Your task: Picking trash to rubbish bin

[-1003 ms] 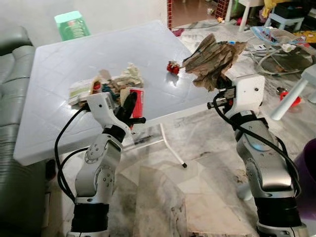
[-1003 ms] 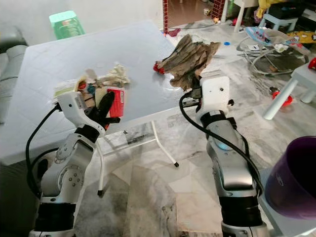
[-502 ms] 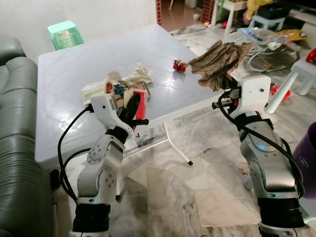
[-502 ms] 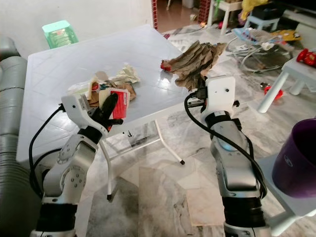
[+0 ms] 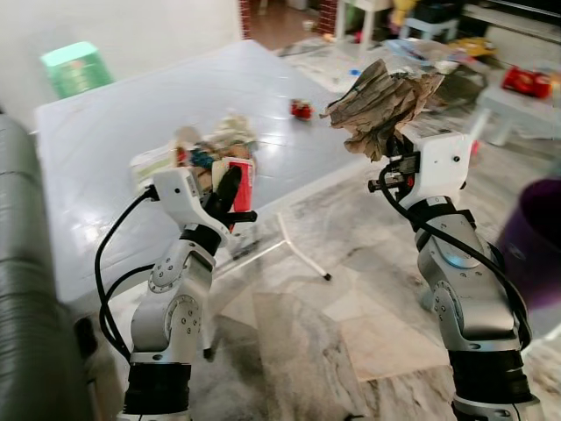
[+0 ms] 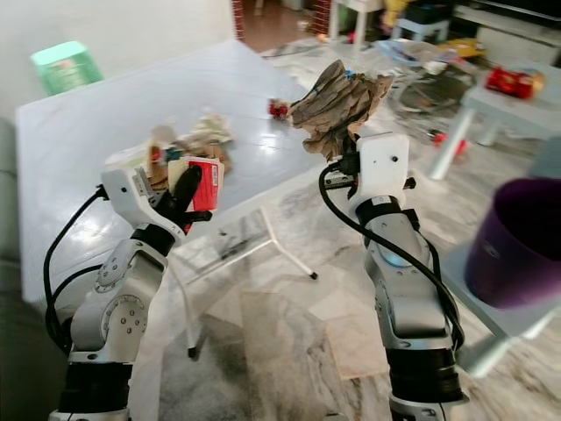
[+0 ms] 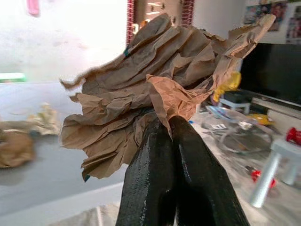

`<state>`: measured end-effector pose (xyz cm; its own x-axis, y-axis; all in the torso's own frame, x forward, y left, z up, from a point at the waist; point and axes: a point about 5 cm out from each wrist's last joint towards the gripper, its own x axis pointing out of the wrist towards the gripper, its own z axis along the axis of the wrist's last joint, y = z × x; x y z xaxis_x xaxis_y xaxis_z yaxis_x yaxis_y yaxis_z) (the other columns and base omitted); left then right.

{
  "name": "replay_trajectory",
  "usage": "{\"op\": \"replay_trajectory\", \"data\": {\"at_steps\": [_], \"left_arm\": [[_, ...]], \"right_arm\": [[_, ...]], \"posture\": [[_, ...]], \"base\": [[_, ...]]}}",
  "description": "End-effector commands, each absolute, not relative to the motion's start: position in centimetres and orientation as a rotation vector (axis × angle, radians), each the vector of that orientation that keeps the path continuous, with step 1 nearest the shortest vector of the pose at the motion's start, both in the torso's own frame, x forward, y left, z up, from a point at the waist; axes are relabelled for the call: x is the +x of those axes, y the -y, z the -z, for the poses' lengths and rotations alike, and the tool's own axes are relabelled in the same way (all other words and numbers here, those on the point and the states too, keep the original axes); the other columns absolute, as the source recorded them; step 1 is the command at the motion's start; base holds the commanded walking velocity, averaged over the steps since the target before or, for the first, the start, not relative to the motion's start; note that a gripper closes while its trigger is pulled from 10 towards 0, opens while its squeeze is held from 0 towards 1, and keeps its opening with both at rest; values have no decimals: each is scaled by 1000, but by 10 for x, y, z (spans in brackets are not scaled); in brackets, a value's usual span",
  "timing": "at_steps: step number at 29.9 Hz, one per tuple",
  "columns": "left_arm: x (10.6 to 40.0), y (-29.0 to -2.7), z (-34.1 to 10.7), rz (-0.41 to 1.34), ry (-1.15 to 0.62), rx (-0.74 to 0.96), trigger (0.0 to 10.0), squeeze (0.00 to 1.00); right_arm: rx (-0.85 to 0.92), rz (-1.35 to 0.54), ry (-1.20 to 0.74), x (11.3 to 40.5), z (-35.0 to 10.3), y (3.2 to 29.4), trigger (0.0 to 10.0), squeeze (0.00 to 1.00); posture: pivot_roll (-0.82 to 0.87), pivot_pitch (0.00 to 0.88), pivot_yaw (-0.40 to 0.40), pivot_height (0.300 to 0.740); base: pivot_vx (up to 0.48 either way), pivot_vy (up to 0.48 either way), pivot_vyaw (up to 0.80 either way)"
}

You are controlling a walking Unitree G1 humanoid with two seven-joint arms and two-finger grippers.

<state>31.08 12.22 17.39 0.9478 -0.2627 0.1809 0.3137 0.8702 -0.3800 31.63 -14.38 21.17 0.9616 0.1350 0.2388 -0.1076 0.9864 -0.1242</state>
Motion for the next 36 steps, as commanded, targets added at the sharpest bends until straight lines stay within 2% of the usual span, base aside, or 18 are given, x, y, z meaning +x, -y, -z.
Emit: {"op": "replay_trajectory", "data": {"at_steps": [1, 14, 16, 19, 20, 23, 25, 30, 31, 35, 36], "left_arm": [[312, -125, -179, 299, 141, -402, 7961, 0], [311, -124, -178, 296, 140, -402, 7608, 0], [311, -124, -178, 296, 137, -403, 7020, 0], [311, -123, -177, 297, 137, -402, 6902, 0], [310, -123, -177, 298, 136, -403, 6471, 0], [310, -123, -177, 299, 136, -403, 6353, 0], [310, -122, -177, 300, 135, -403, 5725, 0], [310, -122, -176, 299, 135, -409, 5882, 0], [310, -122, -176, 300, 138, -417, 6235, 0], [310, -122, -176, 307, 137, -397, 5961, 0], [310, -122, -176, 307, 135, -402, 4706, 0]], "right_arm": [[-108, -126, 248, 317, -212, 143, 10000, 0], [-111, -120, 247, 316, -213, 144, 10000, 0], [-114, -122, 250, 316, -213, 144, 10000, 0], [-113, -123, 257, 316, -214, 145, 10000, 0], [-115, -125, 260, 316, -214, 144, 10000, 0], [-118, -128, 264, 316, -215, 144, 10000, 0], [-119, -130, 264, 315, -215, 144, 10000, 0], [-120, -131, 263, 315, -214, 144, 10000, 0], [-119, -133, 264, 315, -214, 144, 10000, 0], [-122, -129, 257, 316, -214, 144, 10000, 0], [-117, -129, 256, 316, -214, 144, 10000, 0]], "posture": [[-72, 72, 74, 740], [-73, 76, 72, 740], [-74, 78, 71, 740], [-75, 78, 71, 740], [-75, 78, 71, 740], [-75, 78, 71, 740], [-77, 79, 70, 740], [-77, 77, 69, 740], [-77, 76, 69, 740], [-77, 74, 69, 740], [-78, 73, 68, 740]], "base": [[0, 0, -769], [0, 0, -769], [0, 0, -769], [0, 0, -727], [0, 0, 0], [0, 0, 0], [0, 0, 0], [0, -171, 0], [0, 0, 0], [0, 0, 0], [0, 0, -681]]}}
